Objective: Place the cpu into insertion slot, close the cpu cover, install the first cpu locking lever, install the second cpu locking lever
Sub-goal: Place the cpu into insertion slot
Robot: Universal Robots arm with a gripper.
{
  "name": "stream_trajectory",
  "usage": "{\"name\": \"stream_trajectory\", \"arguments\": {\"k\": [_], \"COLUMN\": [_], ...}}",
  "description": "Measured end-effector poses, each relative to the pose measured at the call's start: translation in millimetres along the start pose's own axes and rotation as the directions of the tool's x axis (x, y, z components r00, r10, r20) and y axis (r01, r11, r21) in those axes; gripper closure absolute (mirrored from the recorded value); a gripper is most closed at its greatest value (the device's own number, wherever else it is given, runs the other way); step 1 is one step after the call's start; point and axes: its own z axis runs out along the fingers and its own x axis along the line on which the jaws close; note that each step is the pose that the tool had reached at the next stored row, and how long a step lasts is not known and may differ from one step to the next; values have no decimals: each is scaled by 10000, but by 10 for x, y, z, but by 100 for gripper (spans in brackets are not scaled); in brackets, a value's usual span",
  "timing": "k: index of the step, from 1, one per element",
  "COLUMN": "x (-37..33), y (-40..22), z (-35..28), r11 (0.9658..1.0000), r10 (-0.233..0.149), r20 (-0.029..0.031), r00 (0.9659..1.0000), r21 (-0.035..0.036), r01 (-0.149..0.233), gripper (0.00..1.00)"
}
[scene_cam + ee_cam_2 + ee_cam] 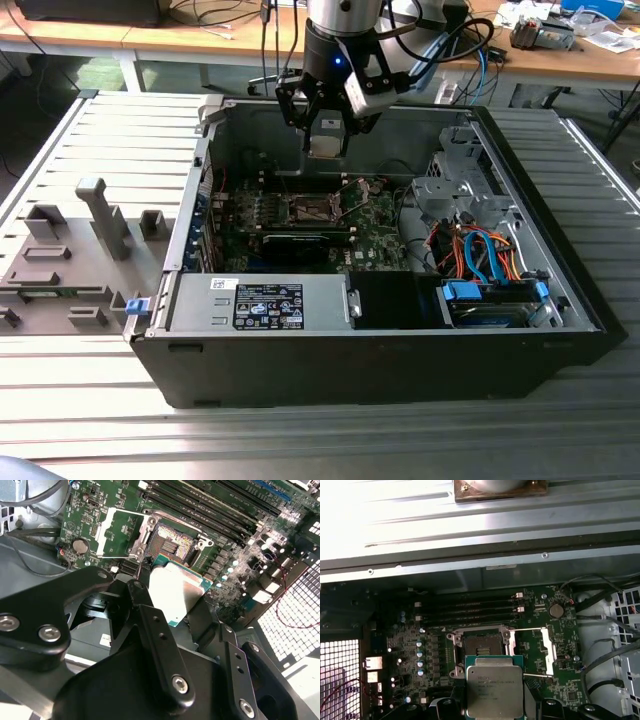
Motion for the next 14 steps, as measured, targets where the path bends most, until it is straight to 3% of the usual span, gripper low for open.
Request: {"name": "stream_trajectory", "arguments": {"k": [14], "x": [0], "y": [0], "z": [0], "r11": [9995], "r10": [305], "r20": [27], "r00": [9995], "r21": [-6], "r01": [-305], "gripper": [46]}}
